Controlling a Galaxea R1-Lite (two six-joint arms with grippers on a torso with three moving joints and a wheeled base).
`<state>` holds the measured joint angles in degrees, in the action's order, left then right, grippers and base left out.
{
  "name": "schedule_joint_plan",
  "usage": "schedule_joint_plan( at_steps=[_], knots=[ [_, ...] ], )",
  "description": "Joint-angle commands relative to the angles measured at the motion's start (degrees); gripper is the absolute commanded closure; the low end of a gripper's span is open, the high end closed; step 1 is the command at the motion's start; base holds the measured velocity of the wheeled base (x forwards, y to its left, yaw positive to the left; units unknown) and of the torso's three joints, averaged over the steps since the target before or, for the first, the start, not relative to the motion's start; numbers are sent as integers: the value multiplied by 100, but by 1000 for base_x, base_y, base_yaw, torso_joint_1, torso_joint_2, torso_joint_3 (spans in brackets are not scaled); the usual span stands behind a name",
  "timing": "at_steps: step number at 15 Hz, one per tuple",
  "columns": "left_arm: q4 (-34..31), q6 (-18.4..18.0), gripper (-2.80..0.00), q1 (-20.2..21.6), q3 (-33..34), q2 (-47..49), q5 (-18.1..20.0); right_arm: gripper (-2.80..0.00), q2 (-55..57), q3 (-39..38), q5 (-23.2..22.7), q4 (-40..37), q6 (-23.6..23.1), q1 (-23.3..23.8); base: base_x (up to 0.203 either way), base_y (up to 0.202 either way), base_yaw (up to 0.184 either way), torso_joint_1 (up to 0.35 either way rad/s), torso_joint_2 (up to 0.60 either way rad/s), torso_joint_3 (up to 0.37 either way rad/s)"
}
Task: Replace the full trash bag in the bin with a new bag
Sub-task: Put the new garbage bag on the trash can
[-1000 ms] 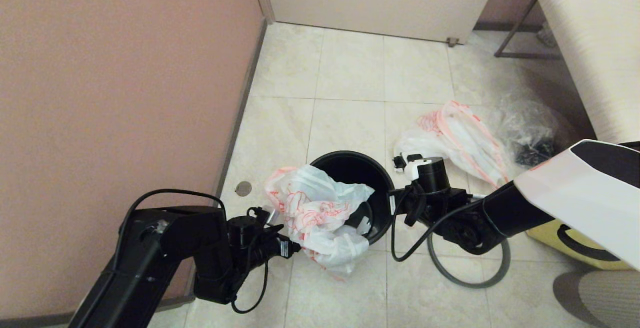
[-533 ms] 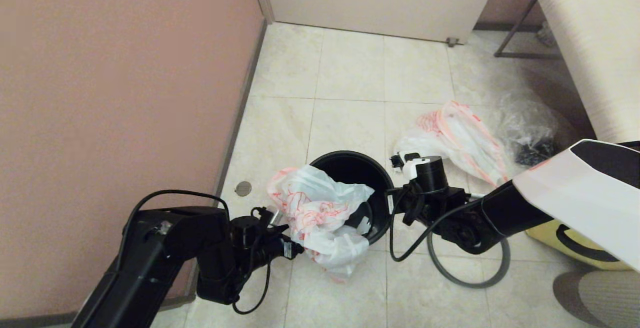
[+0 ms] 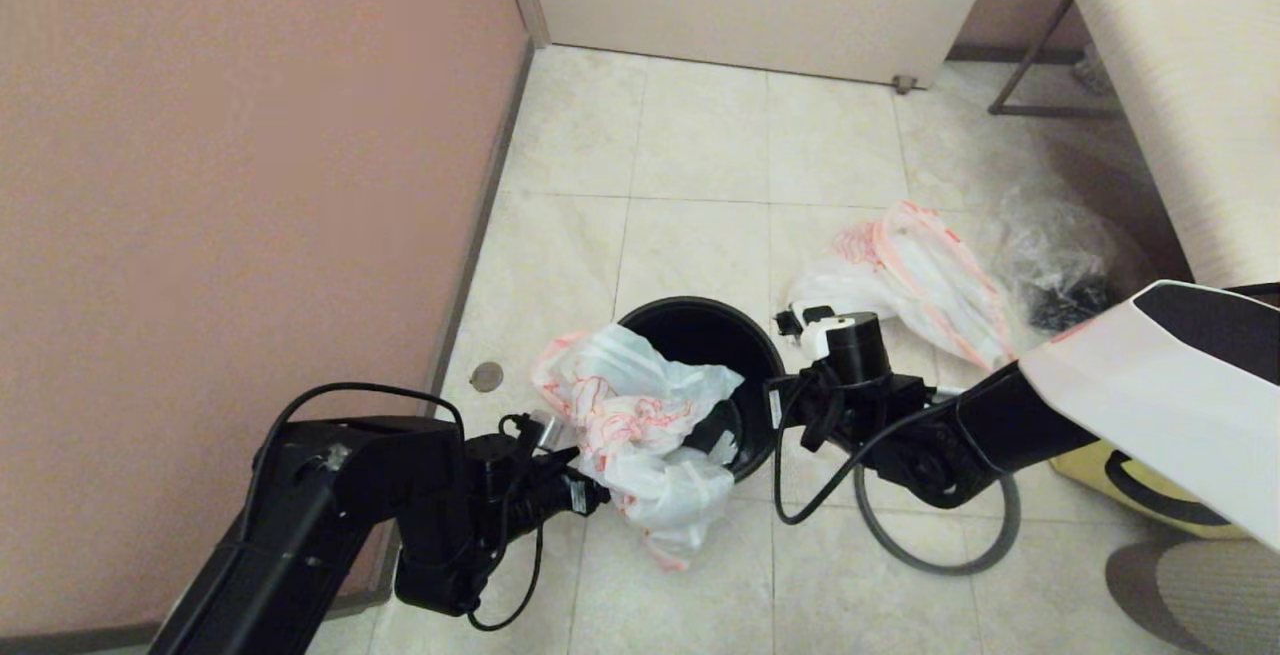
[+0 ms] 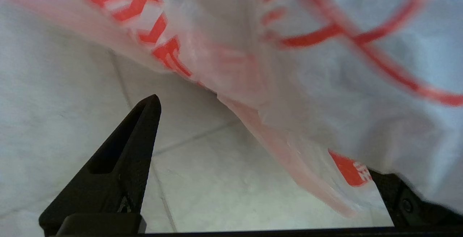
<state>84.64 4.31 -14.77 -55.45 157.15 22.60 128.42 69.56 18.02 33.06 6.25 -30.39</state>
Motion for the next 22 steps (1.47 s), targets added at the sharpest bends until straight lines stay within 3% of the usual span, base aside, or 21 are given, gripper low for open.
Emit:
schedule_joint_plan(
  at_steps=[1, 2, 6, 10, 13, 14, 18, 20, 22],
  knots=[
    [38, -69, -280, 16, 323, -111, -6, 0, -60, -47, 16, -141, 35, -15, 0, 0, 0, 0, 0, 0],
    [49, -290, -280, 18, 456, -192, -125, 0, -165, -59, 17, -321, 135, -55, 0, 0, 0, 0, 0, 0],
    [52, -369, -280, -233, 492, -275, -301, 0, -462, -181, -172, -722, 607, -195, 0, 0, 0, 0, 0, 0],
    [-153, -693, -280, -245, 1767, -1365, -309, 0, -545, -276, -229, -1132, 733, -299, 0, 0, 0, 0, 0, 0],
    [-269, -989, -280, -261, 2754, -2098, -313, 0, -821, -369, -227, -1902, 1317, -533, 0, 0, 0, 0, 0, 0],
    [-95, -1012, 0, -263, 3039, -2271, -323, 0, -886, -435, -232, -2112, 1470, -668, 0, 0, 0, 0, 0, 0],
    [246, -1117, 0, -265, 3958, -3356, -360, 0, -422, -579, -268, -2150, 1694, -1035, 0, 0, 0, 0, 0, 0],
    [235, -1249, 0, -250, 3940, -3578, -460, 0, 19, -429, -447, -2034, 1696, -1163, 0, 0, 0, 0, 0, 0],
    [141, -1309, 0, -368, 3736, -3588, -816, 0, 356, -336, -888, -1583, 1706, -1201, 0, 0, 0, 0, 0, 0]
  ],
)
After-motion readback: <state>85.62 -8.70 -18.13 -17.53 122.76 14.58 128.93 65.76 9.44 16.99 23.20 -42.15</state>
